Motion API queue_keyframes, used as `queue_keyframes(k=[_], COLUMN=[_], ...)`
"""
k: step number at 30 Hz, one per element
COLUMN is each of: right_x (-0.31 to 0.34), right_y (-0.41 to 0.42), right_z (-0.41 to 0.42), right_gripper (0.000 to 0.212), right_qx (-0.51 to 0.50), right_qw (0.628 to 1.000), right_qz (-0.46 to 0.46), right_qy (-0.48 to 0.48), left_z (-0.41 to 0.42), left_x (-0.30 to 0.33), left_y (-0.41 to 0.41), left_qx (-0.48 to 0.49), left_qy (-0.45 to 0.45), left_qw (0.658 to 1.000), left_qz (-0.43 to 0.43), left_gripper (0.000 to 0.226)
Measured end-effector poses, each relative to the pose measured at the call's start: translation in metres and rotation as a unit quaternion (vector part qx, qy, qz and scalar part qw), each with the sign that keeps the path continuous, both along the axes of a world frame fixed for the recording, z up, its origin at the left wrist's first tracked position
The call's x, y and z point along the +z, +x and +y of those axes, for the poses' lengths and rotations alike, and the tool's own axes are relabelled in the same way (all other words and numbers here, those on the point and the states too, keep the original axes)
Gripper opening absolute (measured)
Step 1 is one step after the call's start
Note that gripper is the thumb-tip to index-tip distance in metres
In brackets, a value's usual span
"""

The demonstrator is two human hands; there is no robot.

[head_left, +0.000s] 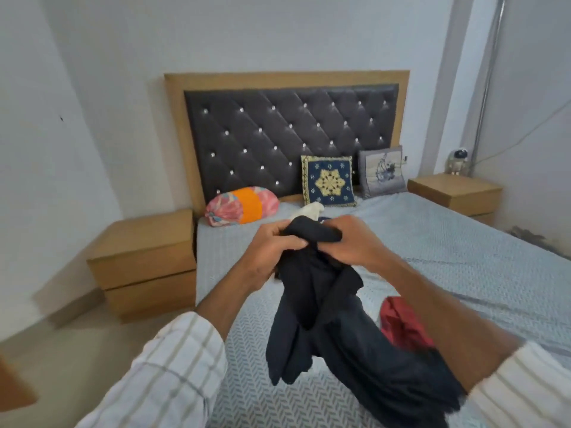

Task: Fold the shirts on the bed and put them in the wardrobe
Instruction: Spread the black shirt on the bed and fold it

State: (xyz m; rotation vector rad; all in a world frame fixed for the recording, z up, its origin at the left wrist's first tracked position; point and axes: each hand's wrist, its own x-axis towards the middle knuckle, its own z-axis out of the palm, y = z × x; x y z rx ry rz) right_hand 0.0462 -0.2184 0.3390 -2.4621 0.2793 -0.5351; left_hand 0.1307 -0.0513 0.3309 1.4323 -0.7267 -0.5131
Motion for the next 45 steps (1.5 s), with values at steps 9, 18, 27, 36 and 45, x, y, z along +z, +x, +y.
queue_keyframes(k=[9, 18, 27, 36, 45], right_x=[0.089, 0.070, 0.037, -0.006, -0.064], right_y=[0.024, 0.006, -0.003, -0.013, -0.022], right_z=[0.001, -0.017, -0.060, -0.070, -0.102], right_gripper=[0.020, 0.017, 0.024, 0.024, 0.035], right_qx=[-0.145, -0.066, -0.085, -0.143, -0.004], right_qw=[0.867, 0.786, 0.994, 0.980, 0.975], right_qz=[-0.255, -0.198, 0.050, -0.111, 0.224], right_qy=[0.402, 0.581, -0.040, 0.085, -0.008], left_z=[0.007, 0.005, 0.058, 0.055, 0.083], left_x=[-0.027, 0.011, 0.035, 0.023, -0.035], left_y=[-0.009, 0.026, 0.082, 0.072, 0.091], left_qx=[-0.018, 0.075, 0.035, 0.358, 0.227], left_qy=[0.137, -0.029, 0.373, 0.139, 0.340], left_qw=[0.988, 0.985, 0.883, 0.860, 0.861], left_qz=[-0.069, 0.153, -0.285, -0.336, -0.303], left_gripper=[0.008, 0.024, 0.019, 0.023, 0.009])
